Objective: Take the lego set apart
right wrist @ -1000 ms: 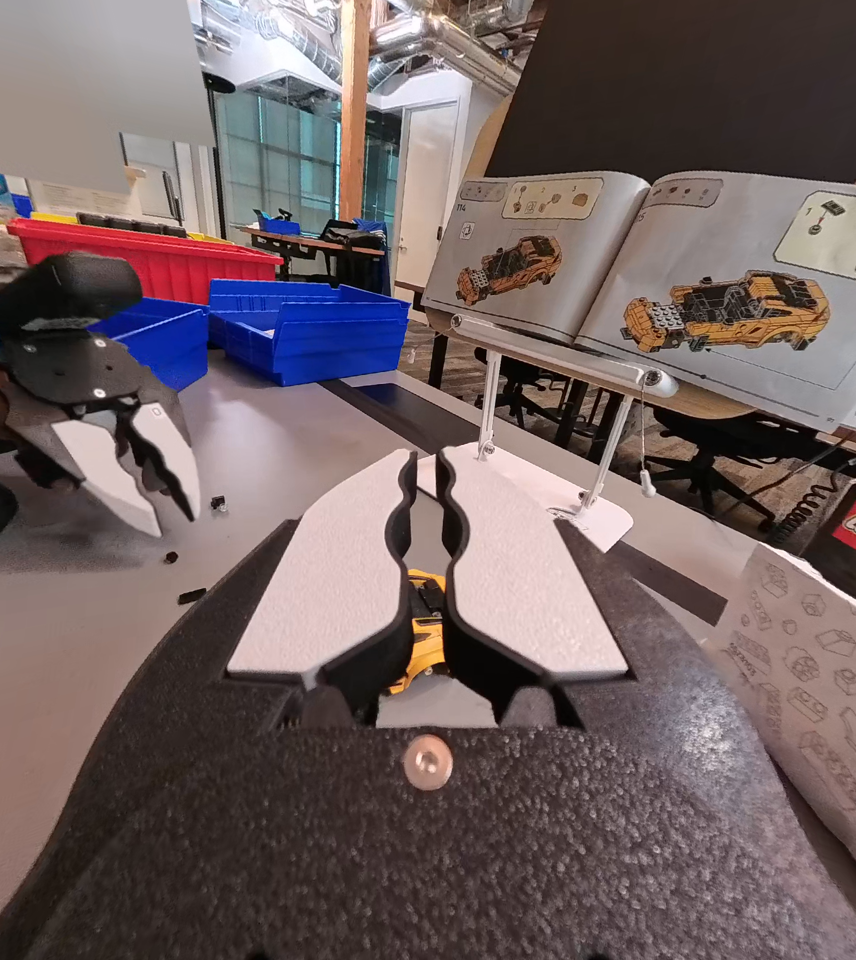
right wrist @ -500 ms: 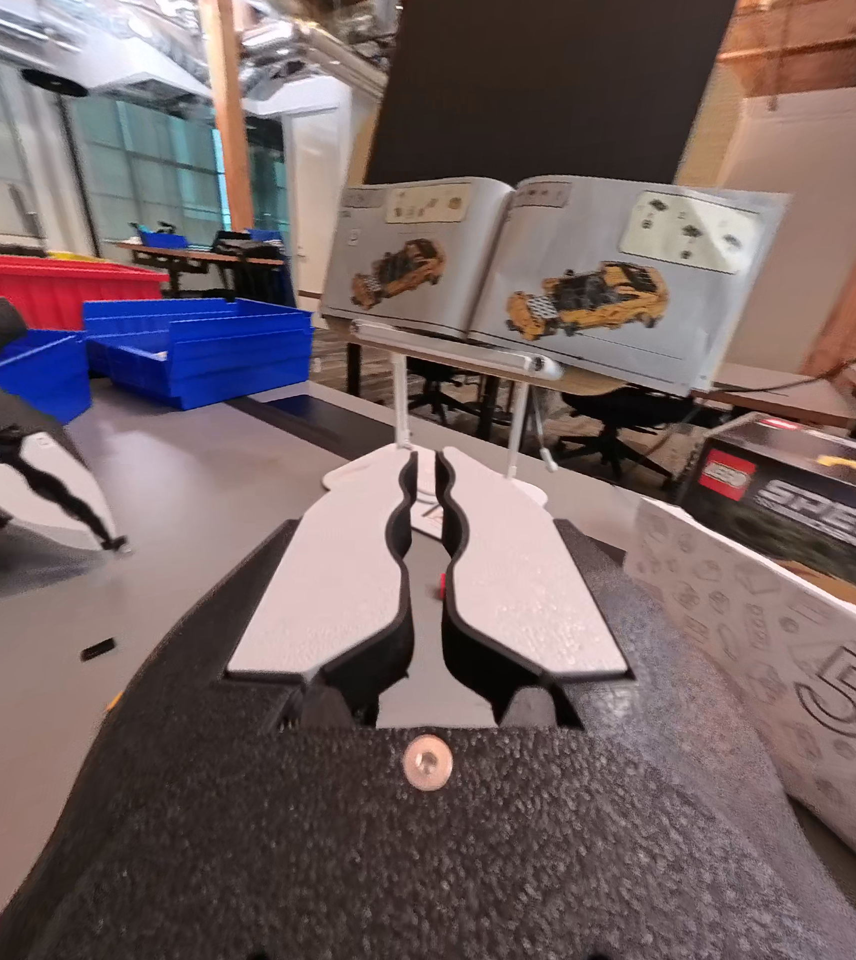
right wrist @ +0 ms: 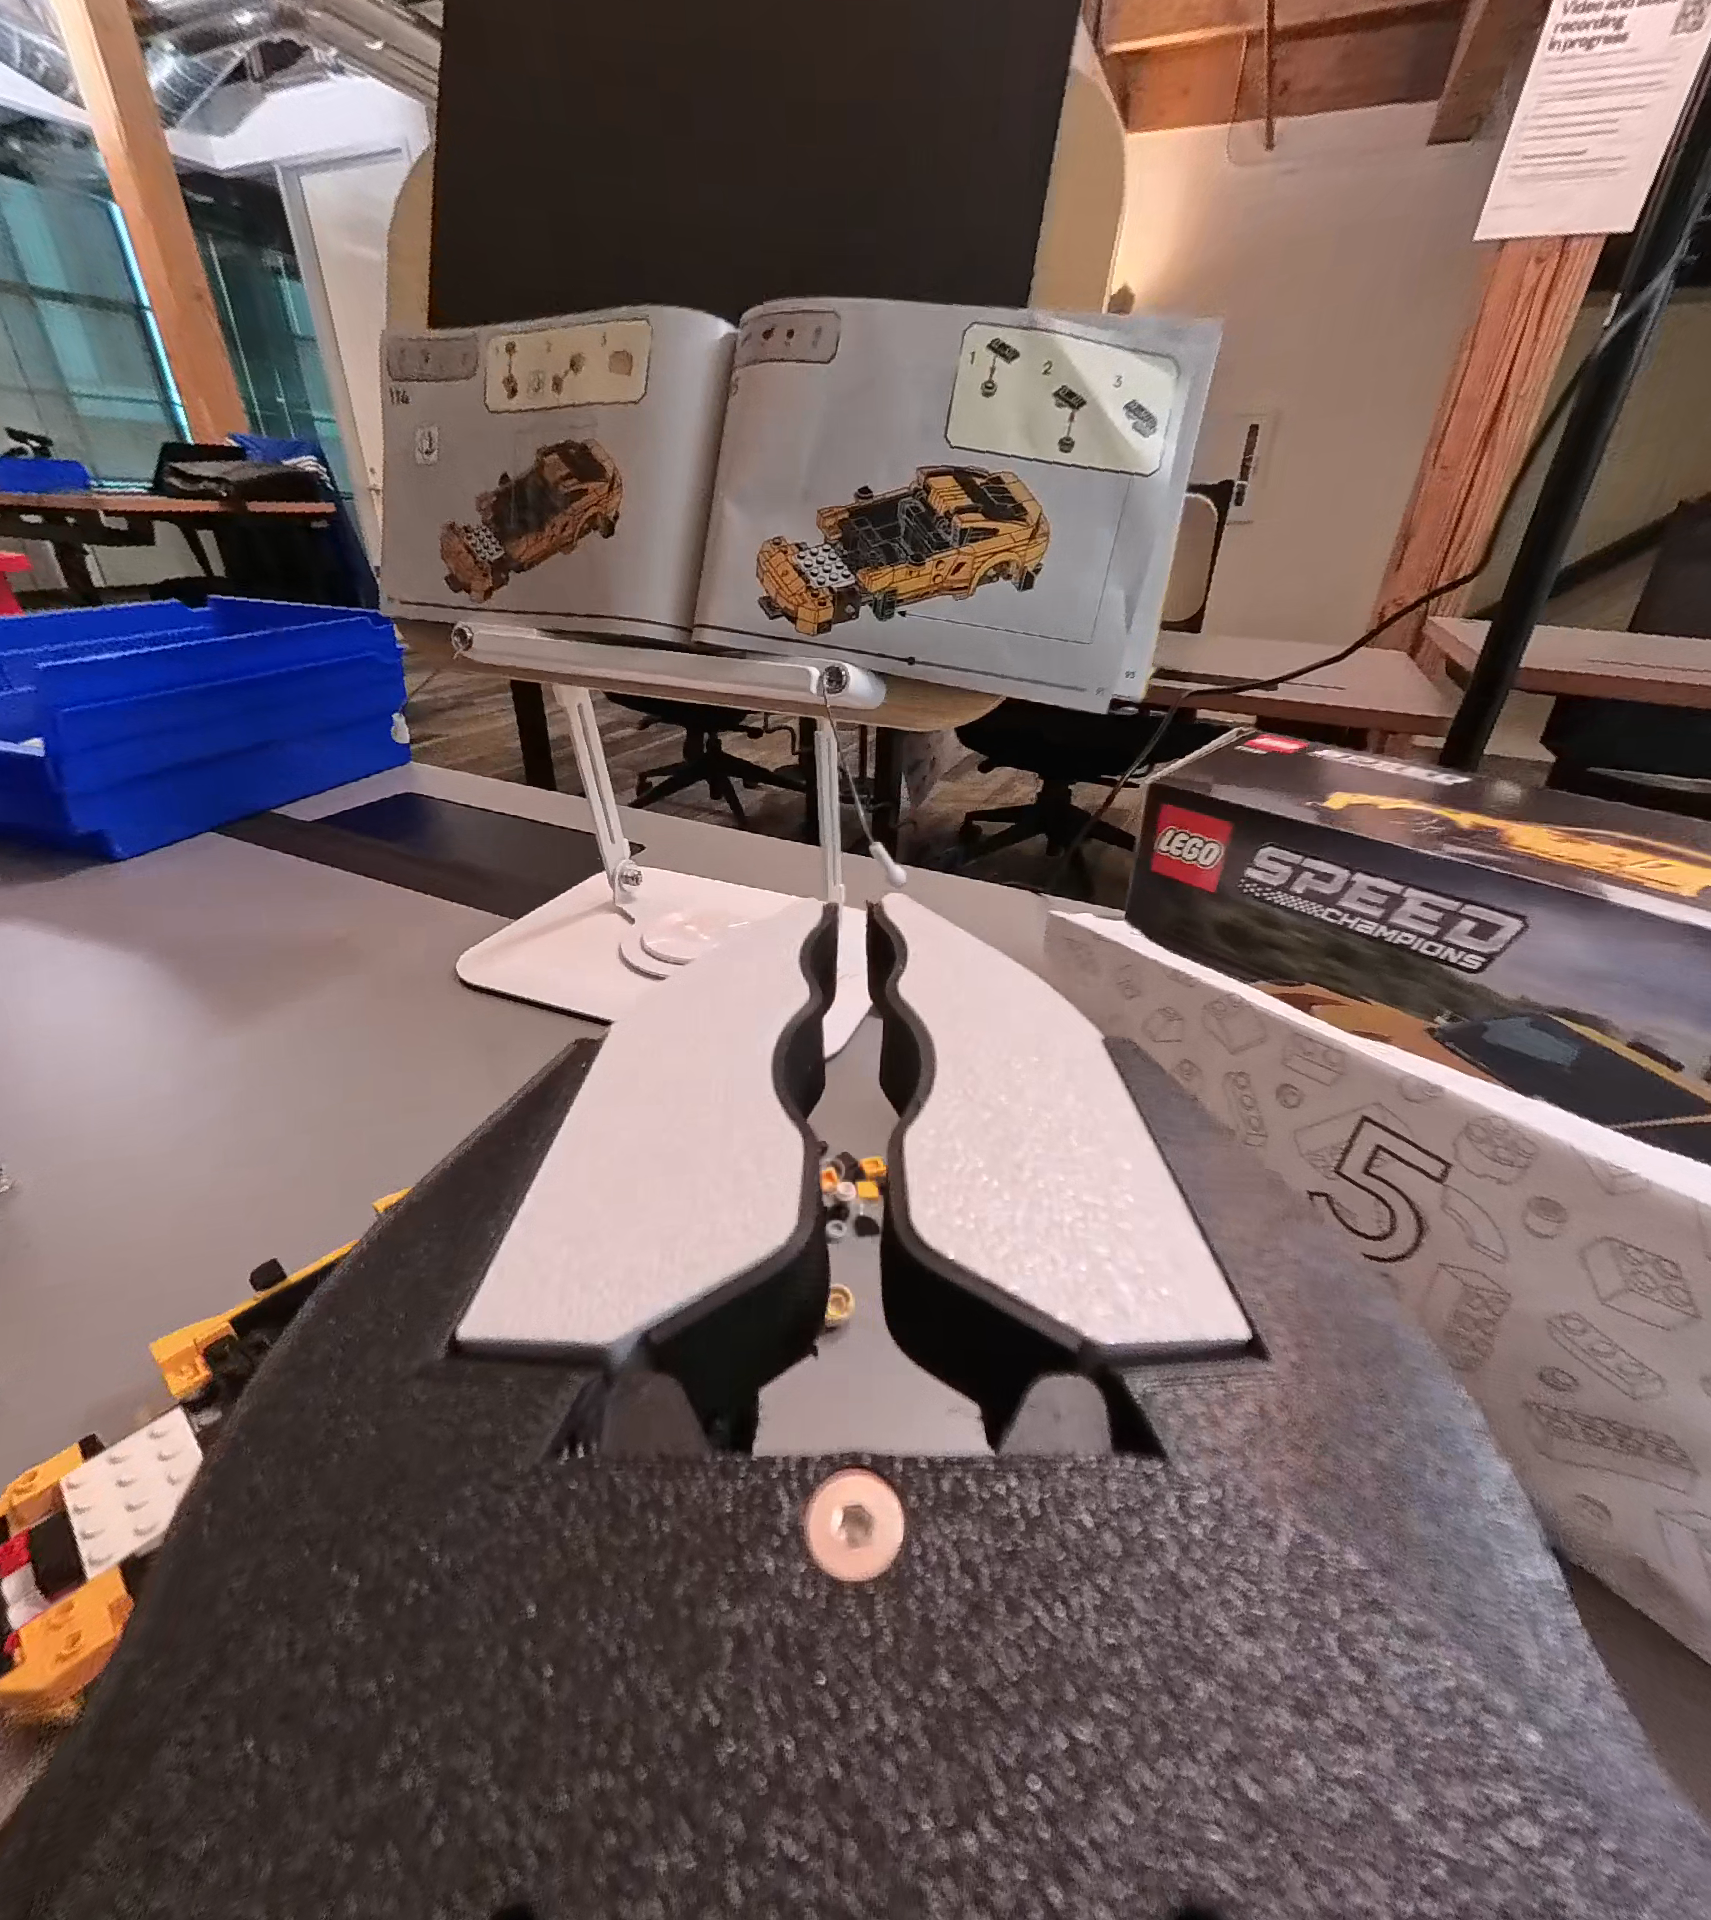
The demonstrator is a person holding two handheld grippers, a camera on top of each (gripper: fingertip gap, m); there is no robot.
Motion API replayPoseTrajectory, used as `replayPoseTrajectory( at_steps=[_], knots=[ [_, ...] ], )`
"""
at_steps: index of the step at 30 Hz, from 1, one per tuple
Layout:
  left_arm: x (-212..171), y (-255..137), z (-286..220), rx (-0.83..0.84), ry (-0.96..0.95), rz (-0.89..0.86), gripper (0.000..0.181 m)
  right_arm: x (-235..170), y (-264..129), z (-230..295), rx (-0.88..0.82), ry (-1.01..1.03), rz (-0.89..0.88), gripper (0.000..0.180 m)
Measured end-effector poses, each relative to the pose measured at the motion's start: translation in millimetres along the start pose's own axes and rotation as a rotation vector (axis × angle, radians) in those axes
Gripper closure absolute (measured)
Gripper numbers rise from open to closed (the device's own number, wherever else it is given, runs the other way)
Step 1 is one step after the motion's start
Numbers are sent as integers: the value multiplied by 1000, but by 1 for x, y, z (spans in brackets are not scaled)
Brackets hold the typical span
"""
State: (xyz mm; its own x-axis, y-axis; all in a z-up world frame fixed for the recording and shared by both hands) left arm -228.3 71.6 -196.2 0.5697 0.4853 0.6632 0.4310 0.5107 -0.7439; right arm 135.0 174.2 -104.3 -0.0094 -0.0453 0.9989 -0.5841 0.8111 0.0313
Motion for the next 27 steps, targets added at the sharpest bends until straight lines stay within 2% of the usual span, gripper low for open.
replayPoseTrajectory(
  at_steps=[3,6,11,17,23,27],
  knots=[
    [20,7,-30,-144,71,-102,162,3,-8,-7,-23,-10,-4,175],
    [29,23,-55,-226,133,-94,160,5,-16,-15,-49,1,-9,175],
    [28,41,-63,-248,150,-60,153,0,-31,-29,-71,39,-1,175],
    [30,51,-65,-288,145,-52,161,-5,-39,-36,-63,81,4,175],
    [29,47,-61,-229,170,-19,165,-7,-37,-33,-48,64,11,175],
    [17,21,-26,-57,98,-9,165,-4,-39,-36,-67,49,-1,175]
  ],
)
Point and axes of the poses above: each gripper's, where its closed fingertips meet, y out along the fingers, x out of its top, z = x × y across the jaws, the point moved 7 cm from there along -y, back along the fingers, and after that the axes turned 2 degrees about z, right-handed, at the moved point
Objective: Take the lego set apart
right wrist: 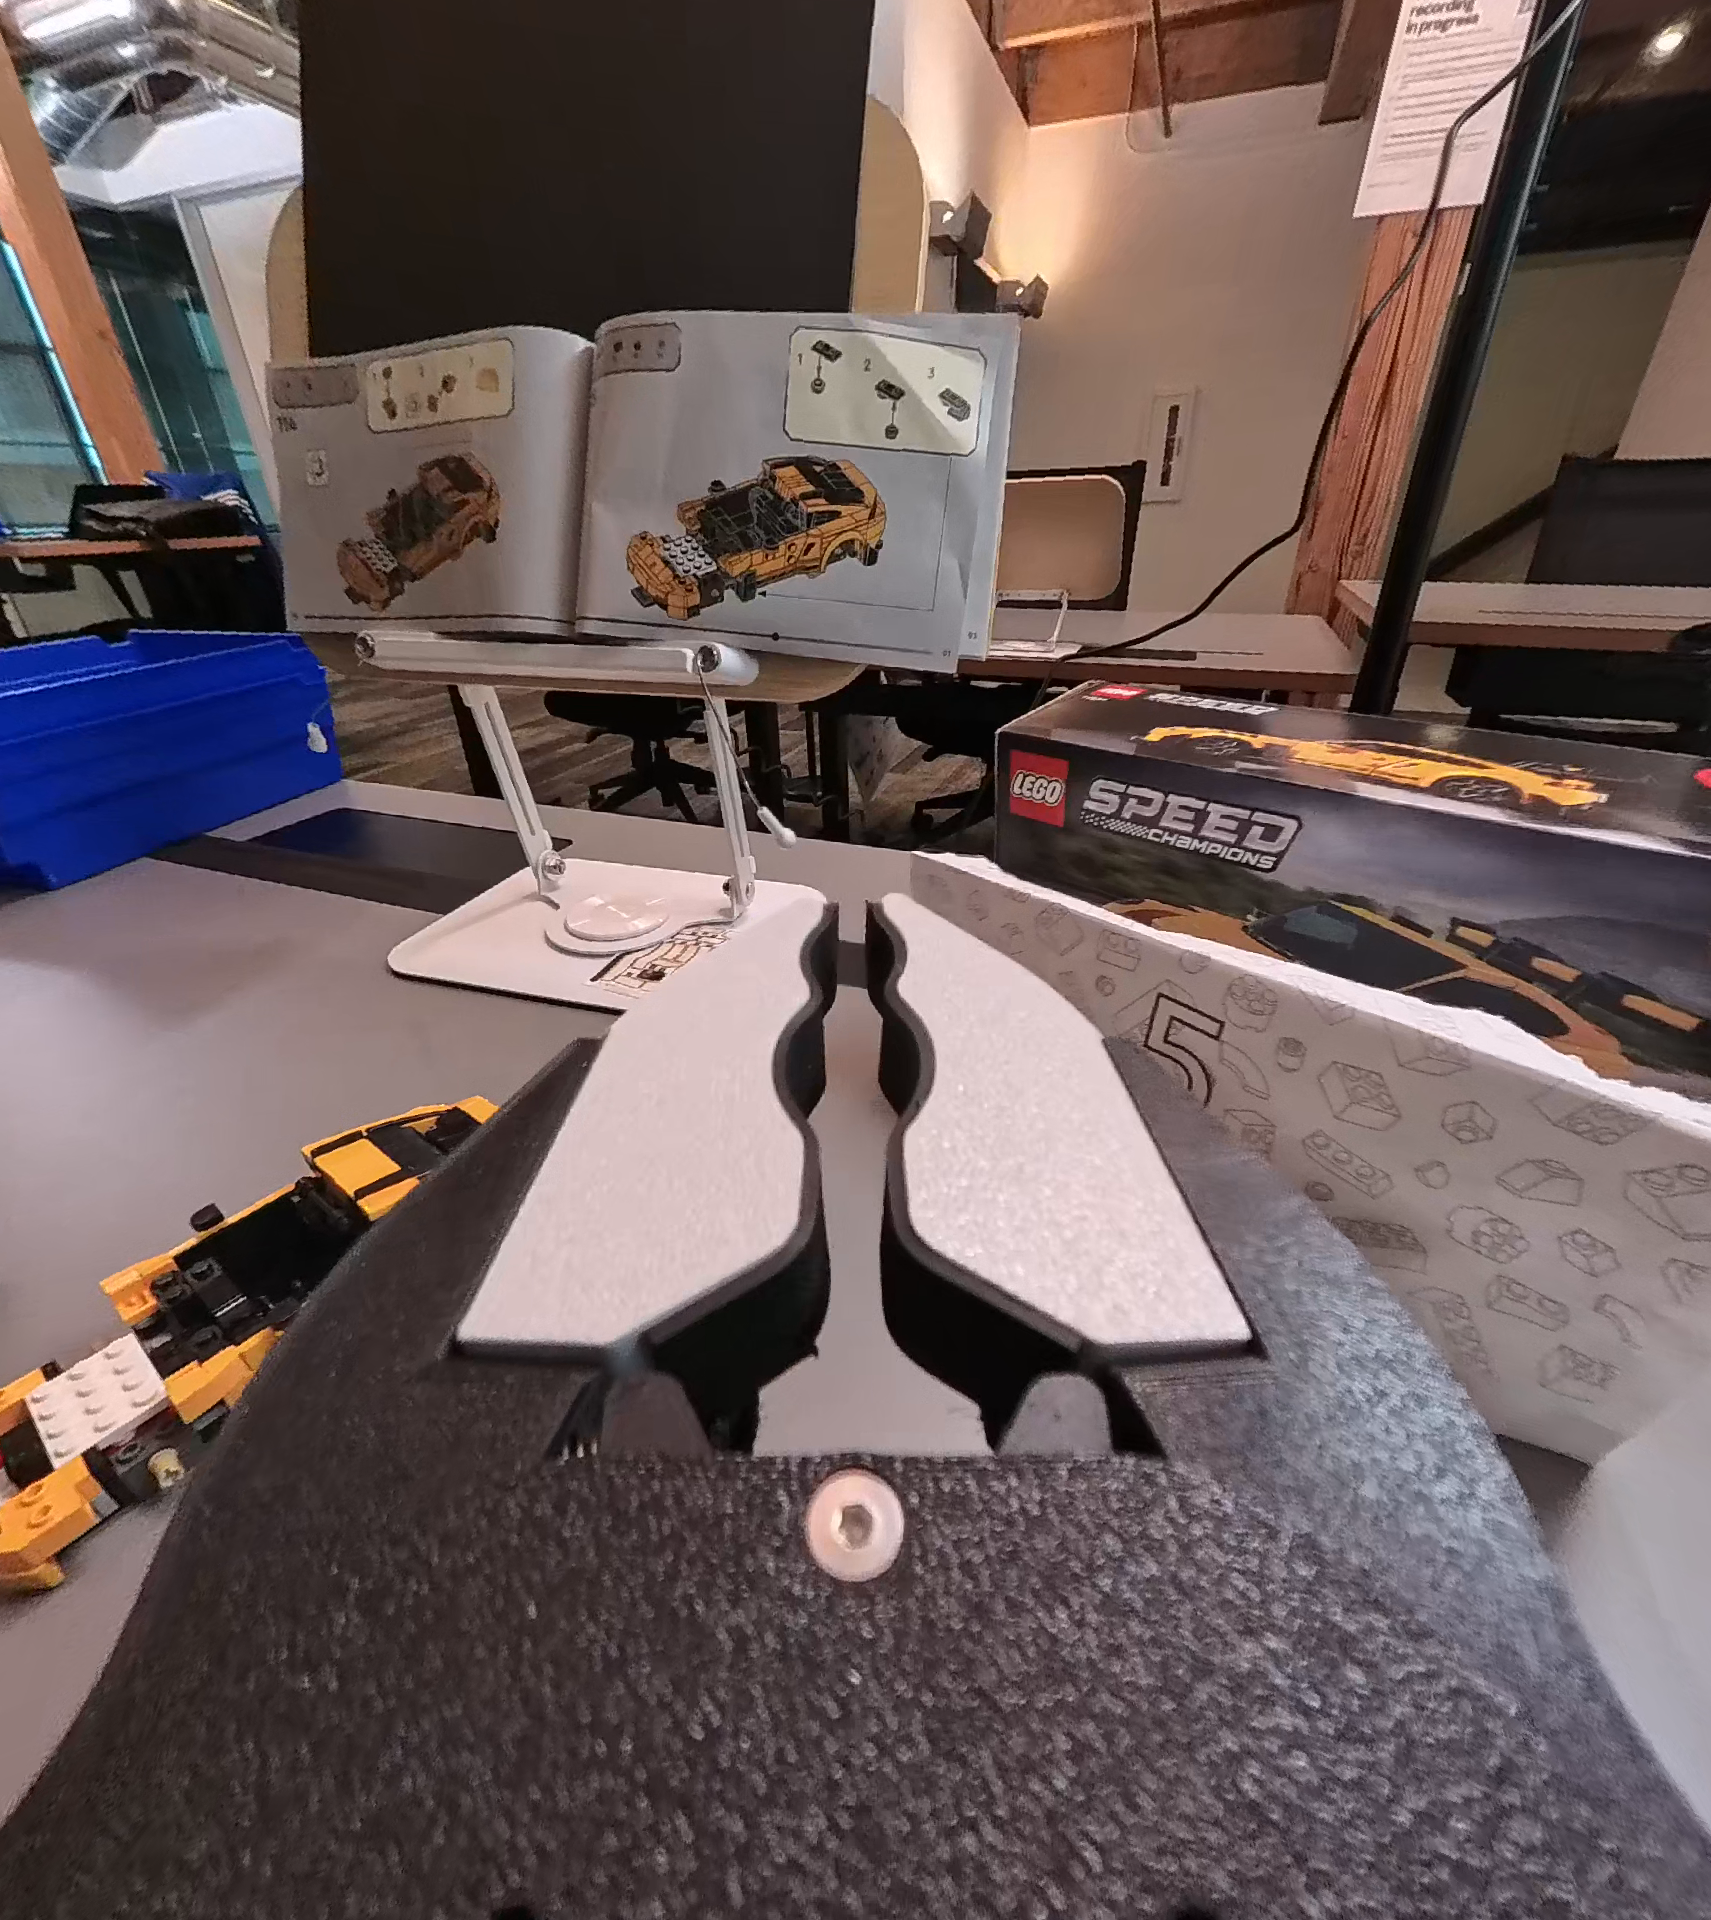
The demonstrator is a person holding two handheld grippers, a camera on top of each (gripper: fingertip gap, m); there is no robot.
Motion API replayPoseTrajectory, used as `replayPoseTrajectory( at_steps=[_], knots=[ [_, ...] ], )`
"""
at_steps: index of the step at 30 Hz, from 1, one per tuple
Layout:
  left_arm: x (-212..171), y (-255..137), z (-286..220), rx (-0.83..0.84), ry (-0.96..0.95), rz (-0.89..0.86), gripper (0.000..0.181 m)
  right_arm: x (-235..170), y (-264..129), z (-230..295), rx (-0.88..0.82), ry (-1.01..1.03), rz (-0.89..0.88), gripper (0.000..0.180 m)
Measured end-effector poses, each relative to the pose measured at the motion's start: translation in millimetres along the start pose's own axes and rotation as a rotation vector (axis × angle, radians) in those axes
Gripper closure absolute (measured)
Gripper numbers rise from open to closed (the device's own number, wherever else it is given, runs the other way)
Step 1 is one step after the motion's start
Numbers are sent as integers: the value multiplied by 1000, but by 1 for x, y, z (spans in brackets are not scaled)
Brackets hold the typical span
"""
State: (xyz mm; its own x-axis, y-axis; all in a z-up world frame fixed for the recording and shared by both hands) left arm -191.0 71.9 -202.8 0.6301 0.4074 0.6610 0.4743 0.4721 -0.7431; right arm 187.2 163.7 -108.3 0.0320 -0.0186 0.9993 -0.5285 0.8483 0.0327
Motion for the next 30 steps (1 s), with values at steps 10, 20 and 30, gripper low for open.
replayPoseTrajectory(
  at_steps=[10,20,30],
  knots=[
    [-29,-22,31,95,-103,48,154,-7,4,0,10,1,32,175],
    [14,-32,18,109,-96,-277,178,-10,5,1,18,-9,51,174],
    [33,-39,19,233,-175,-496,181,-13,7,6,46,-33,75,174]
  ],
)
Point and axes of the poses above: each gripper's, where its closed fingertips meet, y out along the fingers, x out of its top, z = x × y across the jaws, the point moved 7 cm from there along -y, back along the fingers, and after that the axes turned 2 degrees about z, right-handed, at the moved point
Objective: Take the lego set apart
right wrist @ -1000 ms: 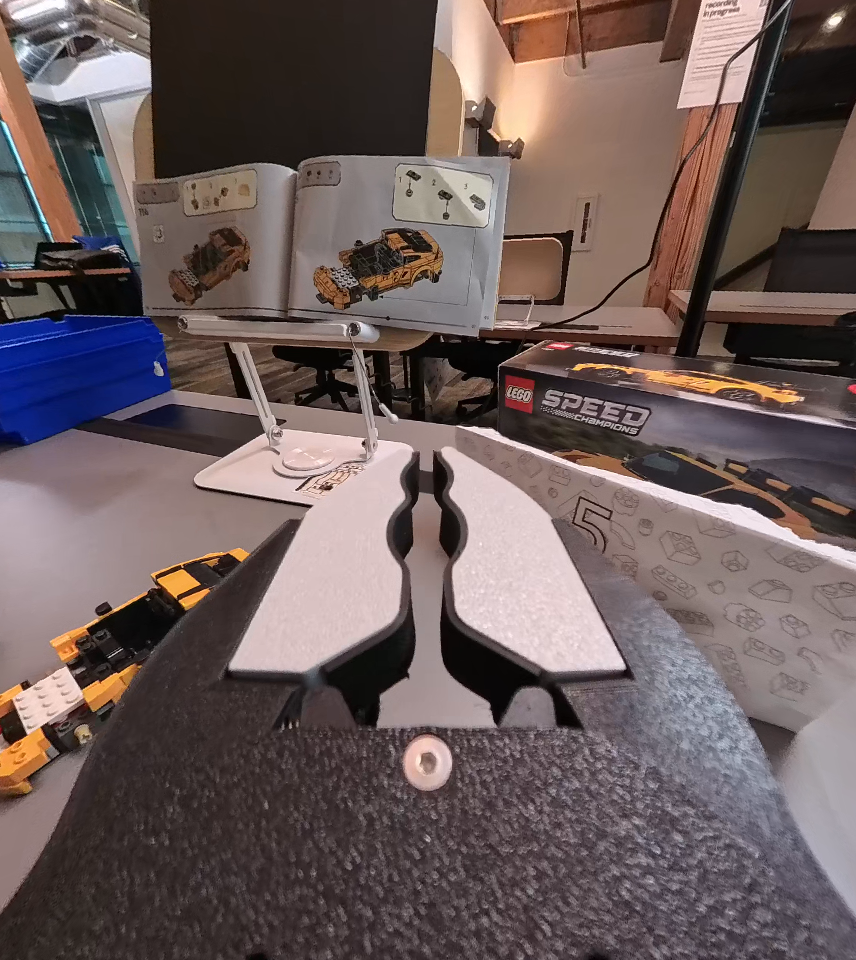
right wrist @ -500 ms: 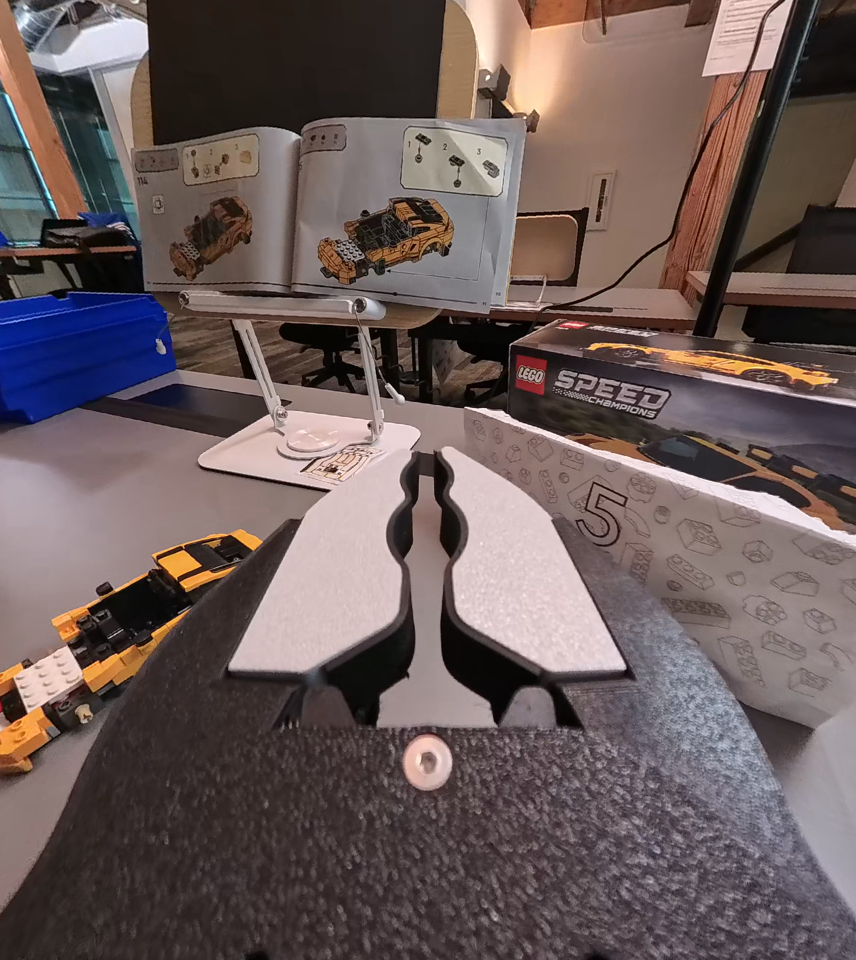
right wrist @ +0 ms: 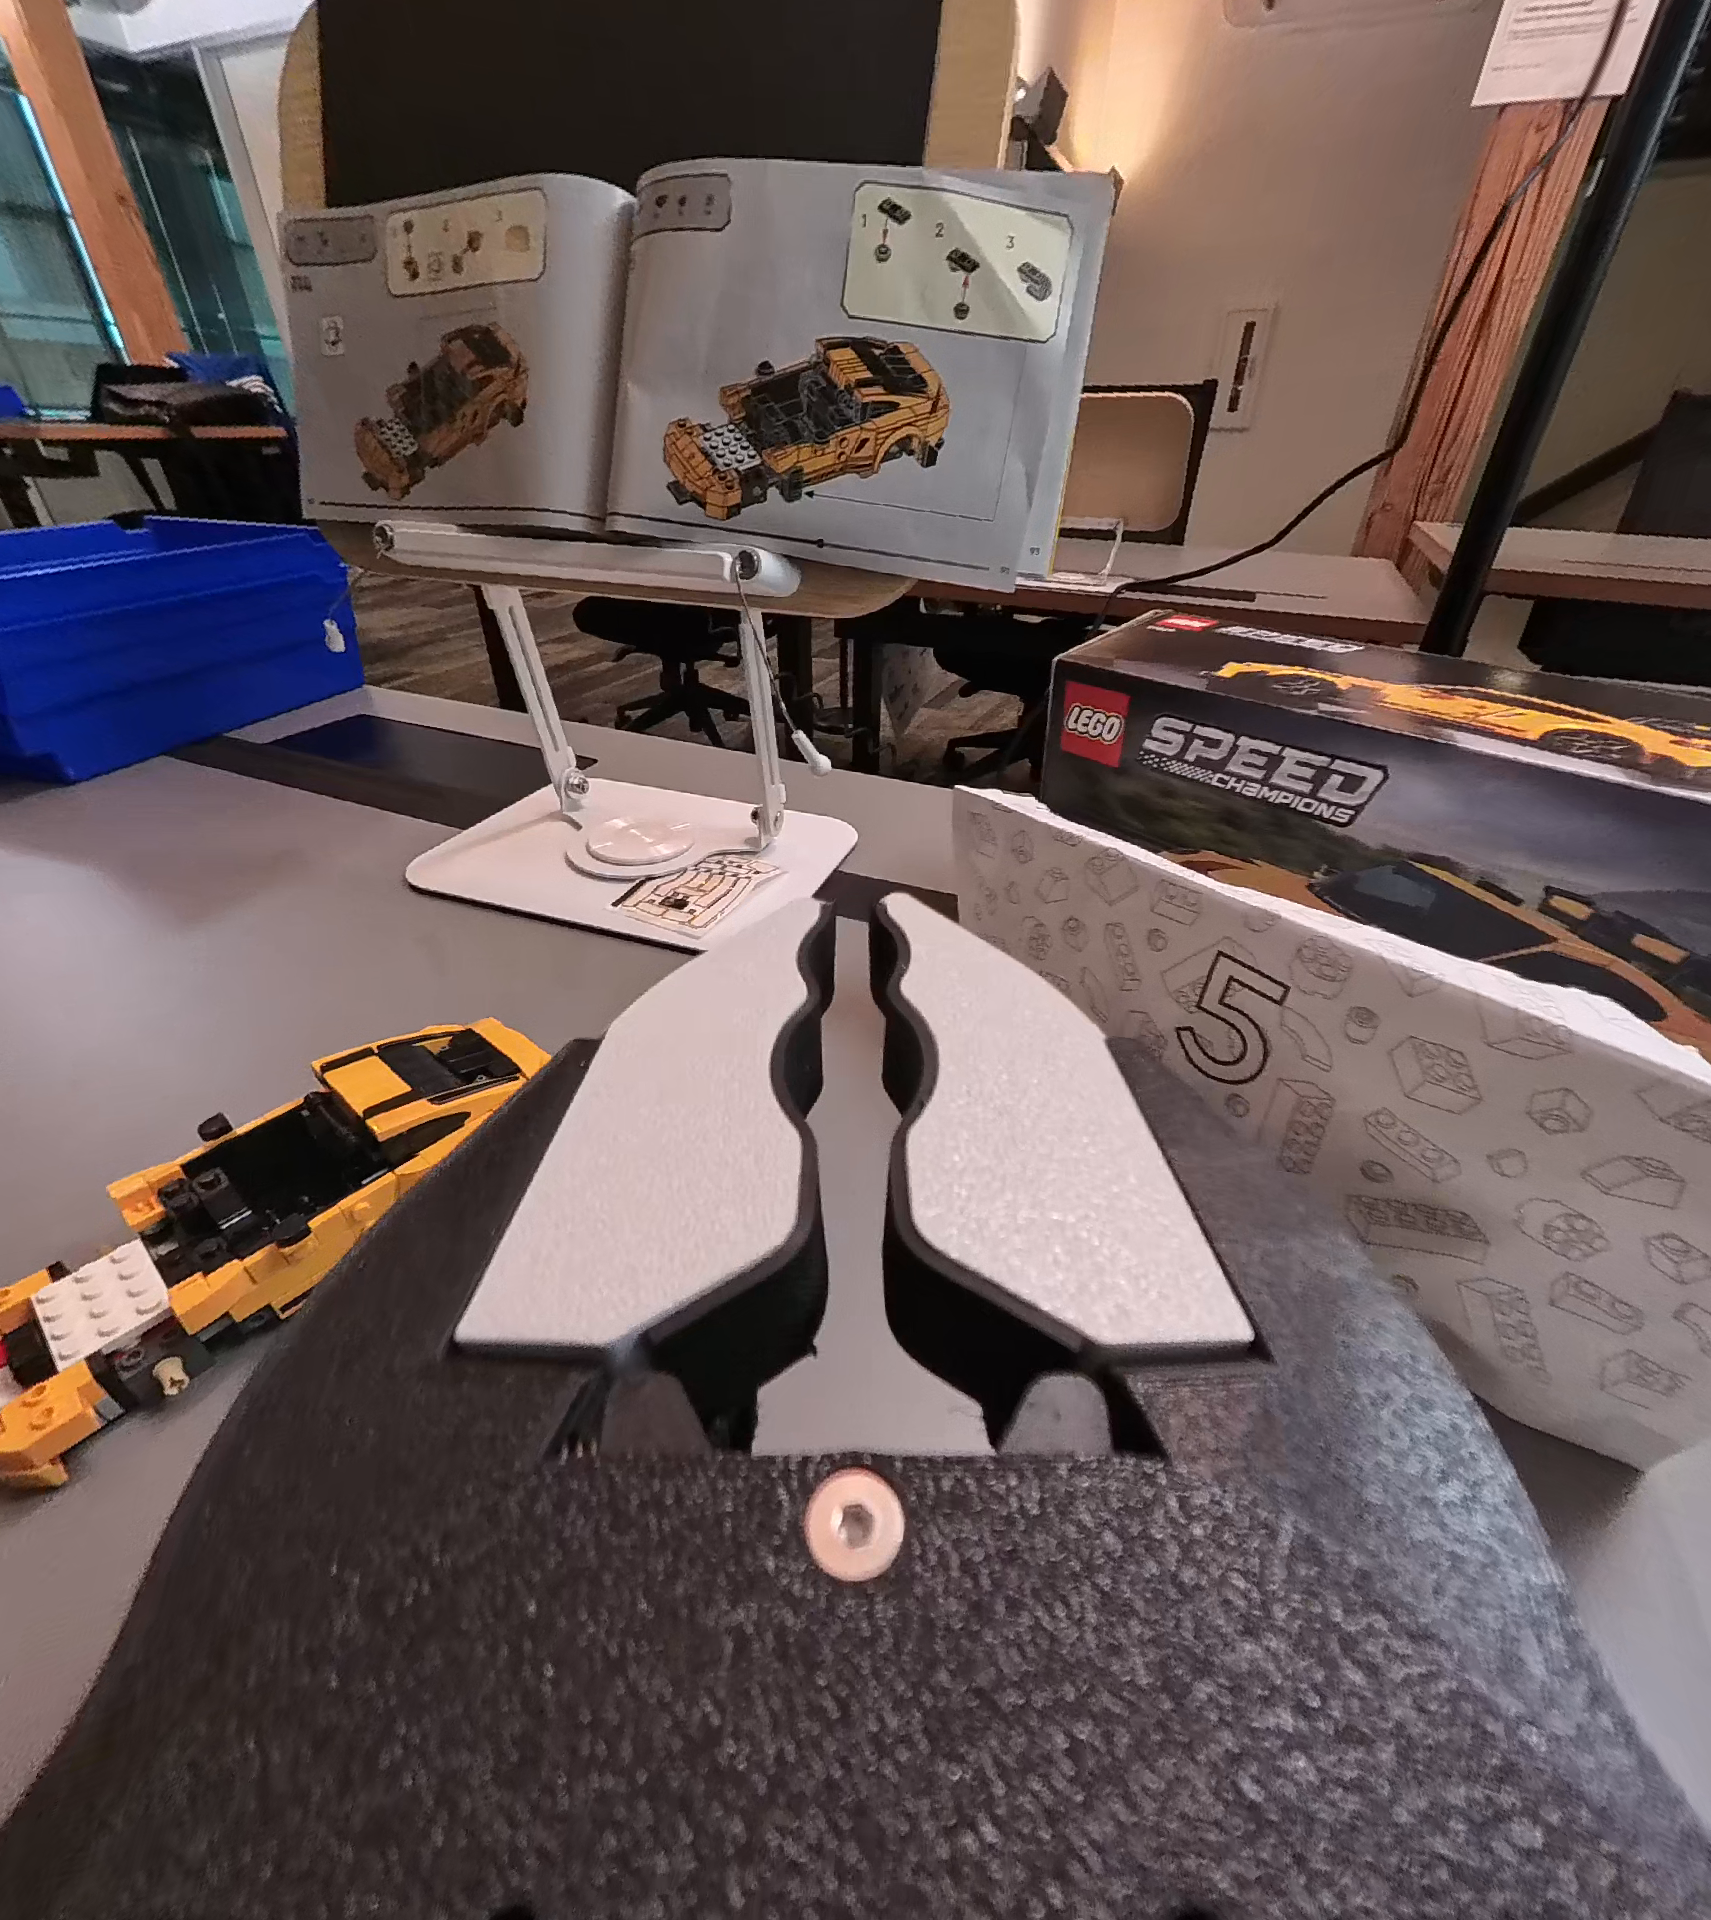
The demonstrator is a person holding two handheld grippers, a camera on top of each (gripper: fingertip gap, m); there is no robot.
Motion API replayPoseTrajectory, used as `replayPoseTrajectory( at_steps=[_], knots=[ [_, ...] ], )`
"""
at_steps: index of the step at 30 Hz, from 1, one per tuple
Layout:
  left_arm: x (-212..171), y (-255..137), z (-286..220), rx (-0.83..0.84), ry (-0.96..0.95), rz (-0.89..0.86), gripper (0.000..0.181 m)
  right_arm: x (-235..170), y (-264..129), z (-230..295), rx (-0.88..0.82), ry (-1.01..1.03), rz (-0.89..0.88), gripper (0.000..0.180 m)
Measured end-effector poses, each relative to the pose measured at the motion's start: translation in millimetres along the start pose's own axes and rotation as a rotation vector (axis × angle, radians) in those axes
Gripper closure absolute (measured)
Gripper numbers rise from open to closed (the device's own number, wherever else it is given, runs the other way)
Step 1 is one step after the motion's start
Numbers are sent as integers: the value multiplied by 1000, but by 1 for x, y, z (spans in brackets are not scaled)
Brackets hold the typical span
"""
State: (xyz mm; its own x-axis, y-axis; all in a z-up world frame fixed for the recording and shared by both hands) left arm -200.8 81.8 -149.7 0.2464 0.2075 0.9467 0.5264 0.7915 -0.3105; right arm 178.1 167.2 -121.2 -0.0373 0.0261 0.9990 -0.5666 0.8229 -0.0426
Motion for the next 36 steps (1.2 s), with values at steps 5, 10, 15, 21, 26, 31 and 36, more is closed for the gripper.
replayPoseTrajectory(
  at_steps=[5,10,15,21,26,31,36],
  knots=[
    [2,-2,2,38,24,-30,180,-4,2,3,14,-16,16,174],
    [8,-8,4,72,1,-67,181,-4,3,7,30,-23,22,172],
    [13,-13,5,97,-3,-100,181,-4,4,15,62,-45,25,169],
    [12,-10,3,112,31,-96,181,-10,8,40,198,-145,57,161],
    [7,-4,-3,65,62,-50,181,-23,10,71,363,-295,130,161],
    [-9,20,-31,-125,87,103,173,-34,8,103,533,-355,225,163],
    [-26,46,-66,-290,125,263,156,-43,6,151,612,-409,356,143]
  ],
)
Point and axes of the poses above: each gripper's, where its closed fingertips meet, y out along the fingers, x out of its top, z = x × y across the jaws, the point moved 7 cm from there along -y, back along the fingers, and after that the axes turned 2 degrees about z, right-handed, at the moved point
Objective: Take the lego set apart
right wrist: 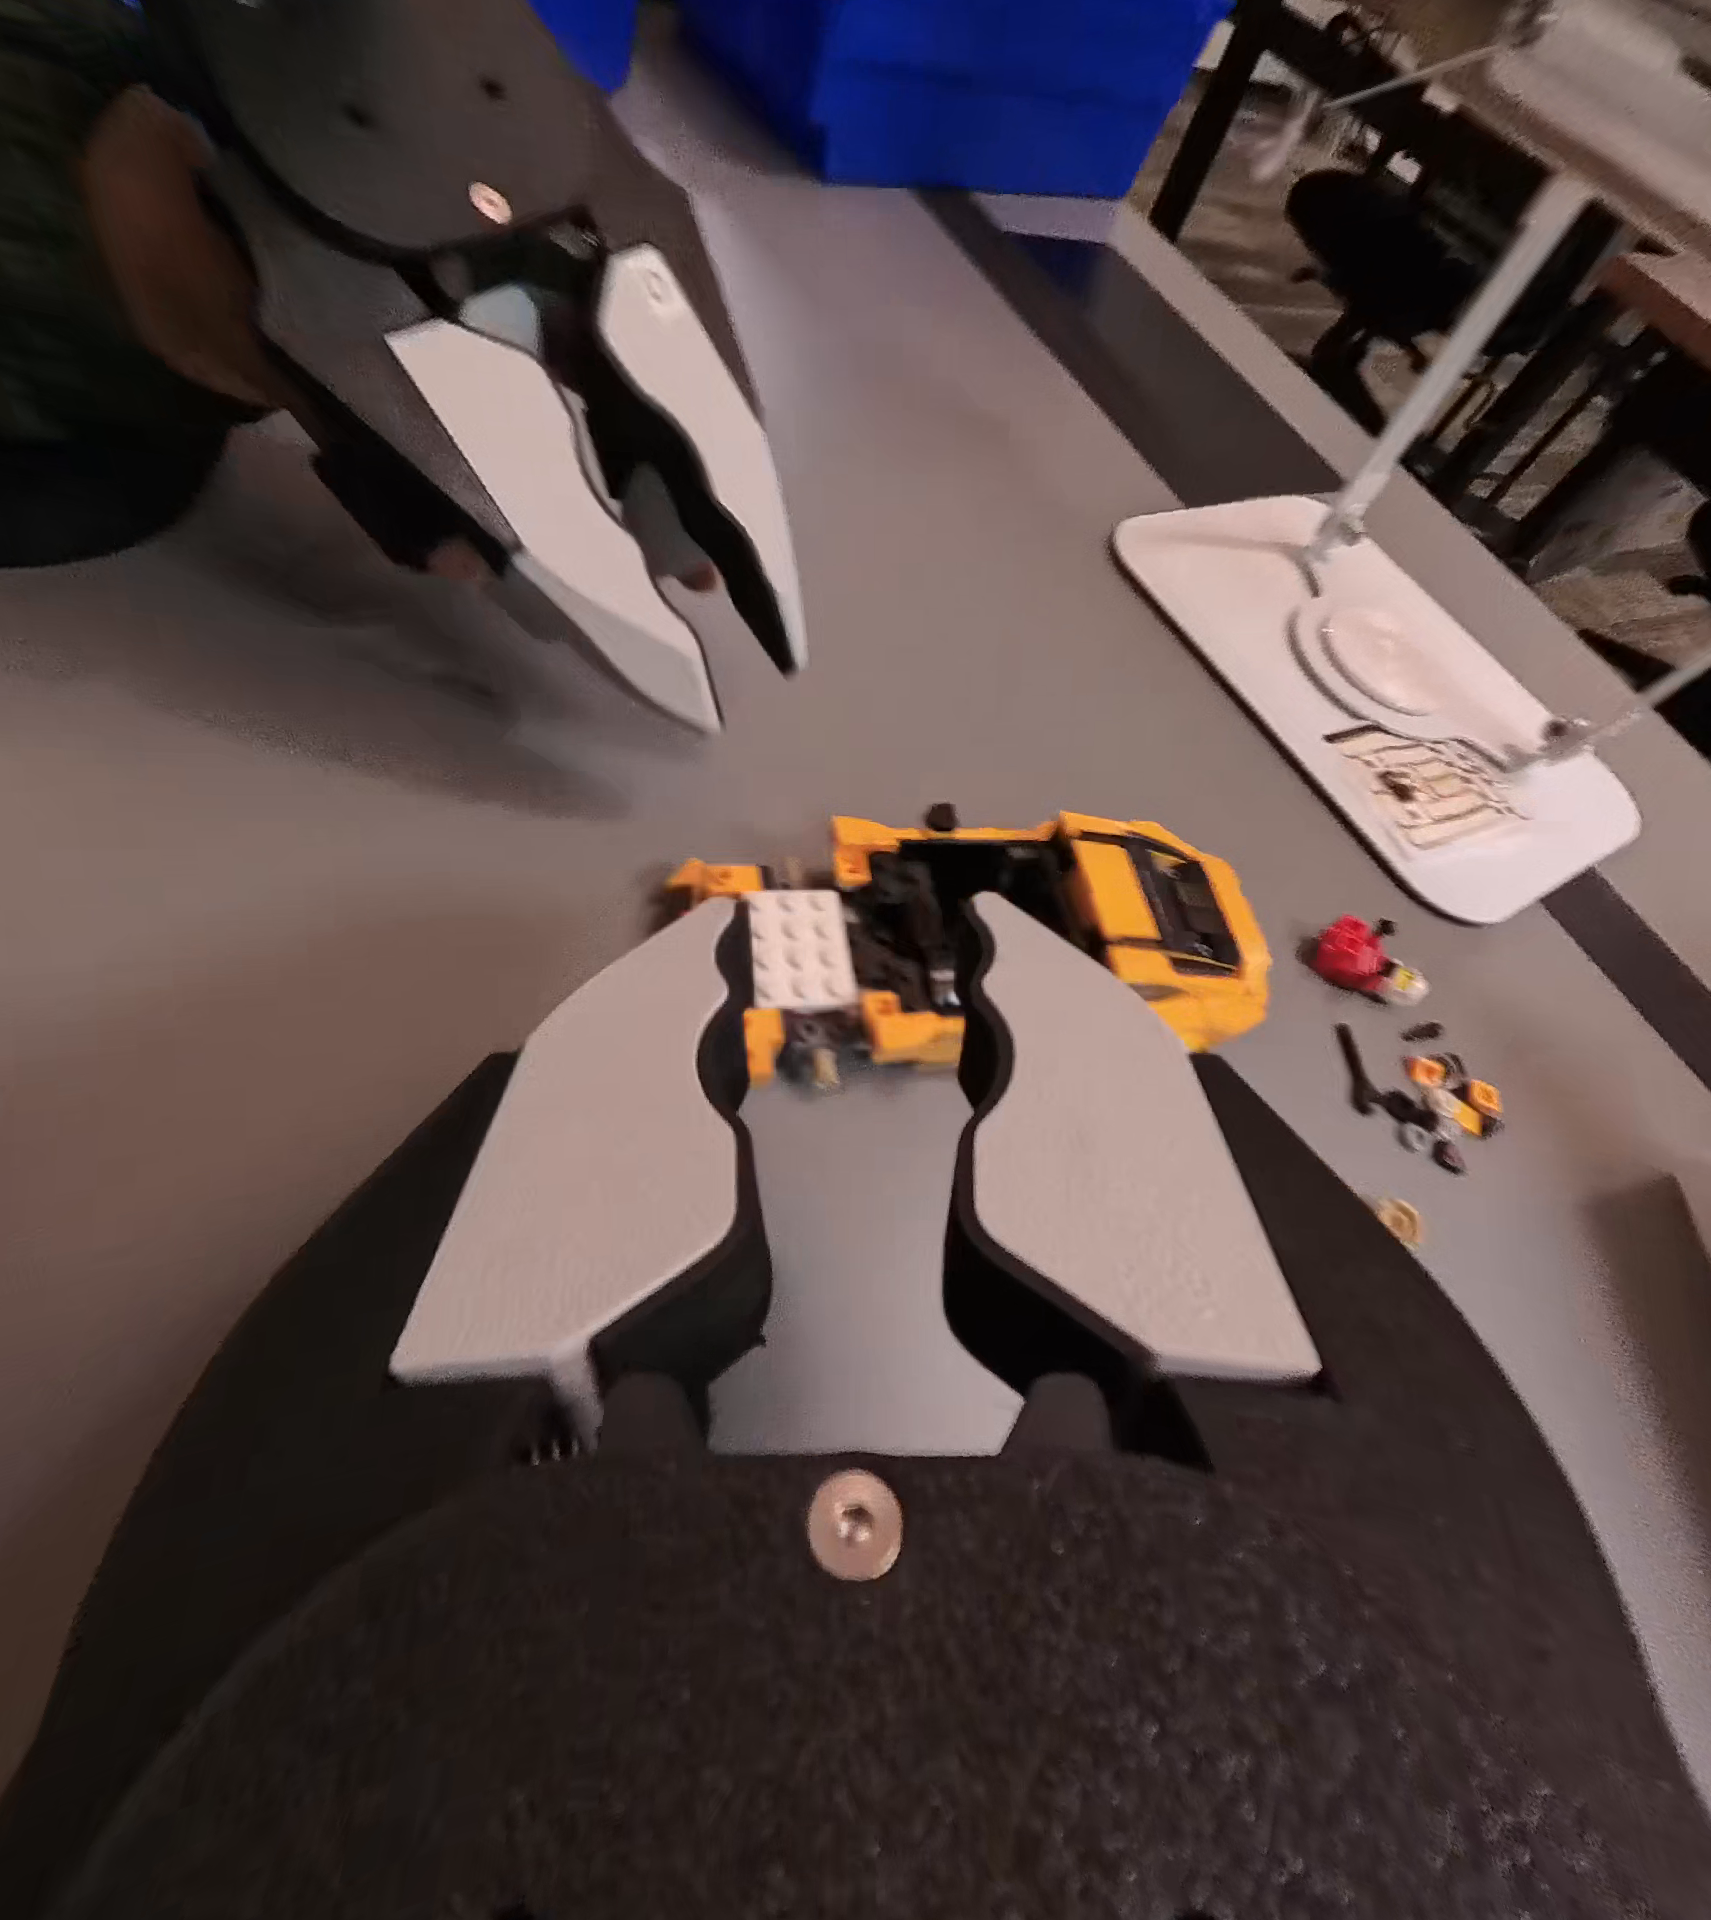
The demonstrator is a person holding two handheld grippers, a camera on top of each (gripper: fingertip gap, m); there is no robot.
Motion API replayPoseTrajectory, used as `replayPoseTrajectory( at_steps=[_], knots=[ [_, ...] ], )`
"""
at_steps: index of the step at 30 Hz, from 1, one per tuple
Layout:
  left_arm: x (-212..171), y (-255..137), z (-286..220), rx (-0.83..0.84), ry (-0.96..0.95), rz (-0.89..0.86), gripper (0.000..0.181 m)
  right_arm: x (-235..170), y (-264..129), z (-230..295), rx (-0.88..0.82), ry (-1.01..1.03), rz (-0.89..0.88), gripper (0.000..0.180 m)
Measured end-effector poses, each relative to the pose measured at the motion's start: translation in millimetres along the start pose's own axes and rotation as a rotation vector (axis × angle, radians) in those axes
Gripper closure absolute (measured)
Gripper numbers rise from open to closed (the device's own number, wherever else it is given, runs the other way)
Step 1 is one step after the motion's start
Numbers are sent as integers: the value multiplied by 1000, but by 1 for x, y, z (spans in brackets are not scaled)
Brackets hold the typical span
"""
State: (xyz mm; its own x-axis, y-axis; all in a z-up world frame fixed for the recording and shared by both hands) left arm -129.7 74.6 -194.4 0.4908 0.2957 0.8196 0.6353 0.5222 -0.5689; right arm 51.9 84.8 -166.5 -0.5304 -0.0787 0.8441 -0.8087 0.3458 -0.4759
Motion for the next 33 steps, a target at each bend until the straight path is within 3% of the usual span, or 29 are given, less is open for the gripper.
replayPoseTrajectory(
  at_steps=[6,11,17,26,33],
  knots=[
    [-5,15,-12,-43,65,88,154,-7,30,20,-121,-124,212,124],
    [-5,9,-10,-32,50,65,155,-13,18,-4,-130,147,211,125],
    [-6,11,-12,-33,69,75,155,-27,23,-2,6,280,283,146],
    [2,14,-19,-35,81,44,154,-30,22,-11,-1,364,259,161],
    [16,23,-42,6,211,29,154,-28,26,-9,-20,370,265,164]
  ],
)
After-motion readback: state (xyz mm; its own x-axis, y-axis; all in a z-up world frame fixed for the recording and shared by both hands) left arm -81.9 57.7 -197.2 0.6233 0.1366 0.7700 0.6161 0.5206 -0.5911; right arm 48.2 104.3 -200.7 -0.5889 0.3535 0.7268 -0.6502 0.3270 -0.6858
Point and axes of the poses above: each gripper's, where its closed fingertips meet, y out along the fingers, x out of its top, z = x × y across the jaws, the point moved 7 cm from there along -y, back along the fingers, and after that the axes turned 2 degrees about z, right-handed, at the moved point
